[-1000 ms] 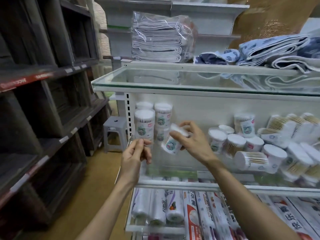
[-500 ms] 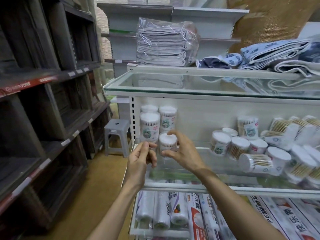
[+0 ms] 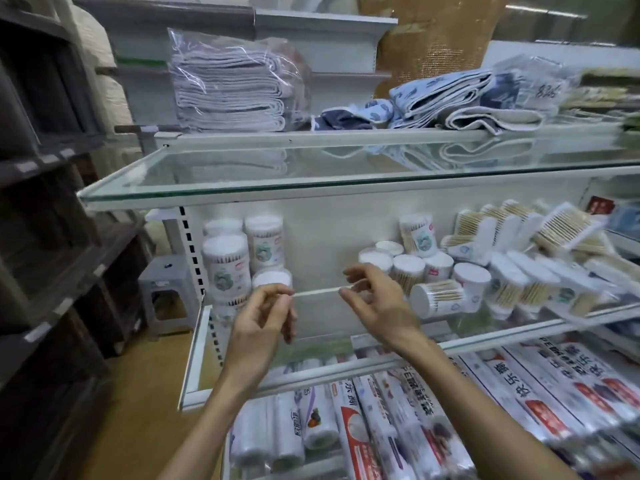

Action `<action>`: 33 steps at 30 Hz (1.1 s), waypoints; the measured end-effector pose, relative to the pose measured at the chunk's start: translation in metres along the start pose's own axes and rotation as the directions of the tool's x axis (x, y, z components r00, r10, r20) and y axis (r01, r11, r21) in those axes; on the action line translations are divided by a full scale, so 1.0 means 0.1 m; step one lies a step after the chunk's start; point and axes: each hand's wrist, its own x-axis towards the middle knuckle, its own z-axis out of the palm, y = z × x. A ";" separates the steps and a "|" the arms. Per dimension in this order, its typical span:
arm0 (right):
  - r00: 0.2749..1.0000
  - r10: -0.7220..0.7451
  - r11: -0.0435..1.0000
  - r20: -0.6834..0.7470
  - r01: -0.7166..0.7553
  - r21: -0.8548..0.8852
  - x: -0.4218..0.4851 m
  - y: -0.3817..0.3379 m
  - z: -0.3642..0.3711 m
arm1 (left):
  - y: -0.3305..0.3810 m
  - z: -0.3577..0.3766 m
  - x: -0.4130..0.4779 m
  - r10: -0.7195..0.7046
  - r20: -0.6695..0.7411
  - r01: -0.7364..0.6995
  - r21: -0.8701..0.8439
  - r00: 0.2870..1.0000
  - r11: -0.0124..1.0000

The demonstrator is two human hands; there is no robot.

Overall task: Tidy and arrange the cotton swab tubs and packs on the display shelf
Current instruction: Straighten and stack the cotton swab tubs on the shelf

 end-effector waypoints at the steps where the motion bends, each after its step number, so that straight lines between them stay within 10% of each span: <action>1: 0.999 0.036 0.999 -0.002 -0.036 0.009 -0.03 0.03 -0.09 | 0.03 0.11 0.04 0.005 0.027 -0.005 0.014 1.000 1.000; 14: 0.889 0.061 0.888 0.454 -0.256 0.382 -0.05 0.48 -0.59 | -0.08 1.26 1.09 -0.078 0.176 -0.045 0.603 0.981 0.796; 24: 0.853 -0.038 0.831 0.520 -0.262 0.490 -0.05 0.65 -0.63 | -0.01 1.48 1.06 -0.114 0.198 -0.063 0.712 0.973 0.699; 33: 0.843 -0.020 0.788 0.537 -0.317 0.528 -0.07 0.65 -0.63 | 0.79 0.90 0.99 -0.131 0.095 0.066 0.503 0.987 0.862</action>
